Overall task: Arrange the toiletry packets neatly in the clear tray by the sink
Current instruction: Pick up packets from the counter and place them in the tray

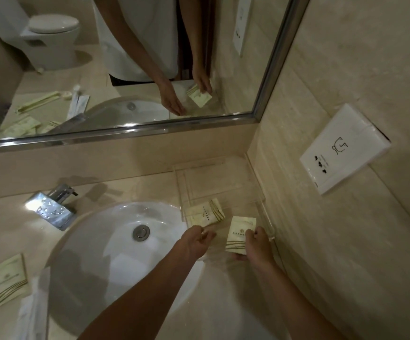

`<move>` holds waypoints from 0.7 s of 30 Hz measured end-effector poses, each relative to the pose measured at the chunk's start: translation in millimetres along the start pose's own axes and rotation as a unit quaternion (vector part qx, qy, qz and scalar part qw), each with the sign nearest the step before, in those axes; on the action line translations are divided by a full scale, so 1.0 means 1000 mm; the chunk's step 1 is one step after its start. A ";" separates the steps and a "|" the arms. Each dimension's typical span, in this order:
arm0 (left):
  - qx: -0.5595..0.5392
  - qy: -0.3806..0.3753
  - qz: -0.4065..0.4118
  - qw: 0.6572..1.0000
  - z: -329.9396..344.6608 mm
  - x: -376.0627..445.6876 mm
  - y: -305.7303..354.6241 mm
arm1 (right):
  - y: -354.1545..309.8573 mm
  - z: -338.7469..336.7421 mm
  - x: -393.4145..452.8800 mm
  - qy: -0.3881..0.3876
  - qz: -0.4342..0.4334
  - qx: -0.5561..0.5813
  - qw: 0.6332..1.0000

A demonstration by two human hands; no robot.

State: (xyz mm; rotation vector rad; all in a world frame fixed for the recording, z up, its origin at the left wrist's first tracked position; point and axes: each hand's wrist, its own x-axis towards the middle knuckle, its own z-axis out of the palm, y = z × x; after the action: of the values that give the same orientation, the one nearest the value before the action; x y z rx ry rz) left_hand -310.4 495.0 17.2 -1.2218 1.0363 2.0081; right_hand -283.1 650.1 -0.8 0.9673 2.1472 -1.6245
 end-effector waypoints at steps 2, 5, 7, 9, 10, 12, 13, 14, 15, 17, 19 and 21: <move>0.058 0.010 0.029 0.998 -0.008 0.000 0.001 | -0.001 0.003 -0.003 -0.017 0.002 0.078 0.997; 0.053 0.025 0.026 0.998 -0.019 -0.003 0.007 | 0.001 0.005 -0.004 -0.033 -0.018 0.092 0.995; 0.097 0.024 0.039 0.994 -0.025 -0.010 0.013 | 0.002 0.007 -0.003 -0.037 -0.031 0.050 0.998; 0.151 0.029 0.059 0.986 -0.031 -0.017 0.018 | 0.001 0.009 -0.001 -0.031 -0.038 -0.017 0.999; 0.178 0.036 0.073 0.981 -0.035 -0.017 0.020 | 0.001 0.011 0.000 -0.028 -0.041 -0.037 0.998; 0.232 0.052 0.103 0.966 -0.042 -0.018 0.025 | -0.001 0.016 0.000 -0.021 -0.039 -0.037 0.998; 0.258 0.056 0.117 0.957 -0.045 -0.020 0.028 | -0.002 0.019 0.001 -0.013 -0.033 -0.022 0.999; 0.281 0.060 0.130 0.949 -0.049 -0.021 0.031 | -0.001 0.021 0.002 -0.007 -0.024 0.002 1.000; 0.303 0.066 0.139 0.940 -0.052 -0.023 0.033 | -0.001 0.024 0.002 -0.008 -0.010 0.034 0.999; 0.338 0.075 0.151 0.926 -0.059 -0.023 0.036 | -0.001 0.030 -0.001 -0.027 0.023 0.112 0.993; 0.355 0.078 0.153 0.919 -0.064 -0.023 0.039 | -0.001 0.036 -0.003 -0.036 0.035 0.151 0.987; 0.359 0.076 0.155 0.917 -0.067 -0.023 0.041 | 0.000 0.046 -0.003 -0.036 0.031 0.149 0.988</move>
State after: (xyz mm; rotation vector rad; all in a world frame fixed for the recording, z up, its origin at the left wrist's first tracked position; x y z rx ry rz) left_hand -301.3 414.6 32.4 -0.8448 1.9223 1.4982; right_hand -288.4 606.8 -14.2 1.0291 1.8419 -1.9550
